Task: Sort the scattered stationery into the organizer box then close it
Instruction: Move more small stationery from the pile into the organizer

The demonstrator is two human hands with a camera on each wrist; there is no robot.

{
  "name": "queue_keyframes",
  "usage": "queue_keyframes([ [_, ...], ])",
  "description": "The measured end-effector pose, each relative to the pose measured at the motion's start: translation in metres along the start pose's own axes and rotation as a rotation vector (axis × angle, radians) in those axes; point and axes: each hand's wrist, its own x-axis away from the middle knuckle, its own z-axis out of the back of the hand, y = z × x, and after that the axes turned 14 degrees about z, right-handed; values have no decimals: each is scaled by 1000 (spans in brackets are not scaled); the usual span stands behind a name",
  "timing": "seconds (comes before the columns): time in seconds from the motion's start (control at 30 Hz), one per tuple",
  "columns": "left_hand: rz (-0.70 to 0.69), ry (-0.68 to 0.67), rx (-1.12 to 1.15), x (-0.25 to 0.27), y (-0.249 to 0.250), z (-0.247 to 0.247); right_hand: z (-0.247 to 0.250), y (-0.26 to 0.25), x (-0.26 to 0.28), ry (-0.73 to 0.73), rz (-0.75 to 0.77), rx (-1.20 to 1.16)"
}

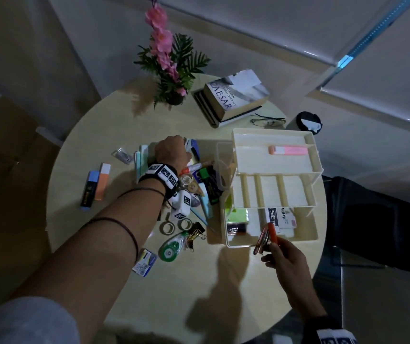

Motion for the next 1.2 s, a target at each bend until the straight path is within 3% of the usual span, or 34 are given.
queue_keyframes([
  [0.43, -40, 53, -75, -1, -2, -4, 5, 6, -27, -14, 7, 2],
  [0.6, 95, -95, 70, 0, -5, 9, 5, 15, -37, 2, 13, -54],
  [0.7, 175, -207, 349, 12, -15, 19, 4, 21, -52, 6, -45, -174],
  [0.87, 186, -400, 788, 95, -27, 43, 4, 31, -81, -12, -101, -165],
  [0.97, 258, -582, 970, 157, -32, 48, 4, 38, -93, -30, 3, 29],
  [1.07, 302, -693, 985, 206, -33, 30, 1, 37, -100, -32, 153, 330],
  [1.2, 326, -730, 925, 250, -12, -4, -4, 44, -105, -21, 224, 547],
])
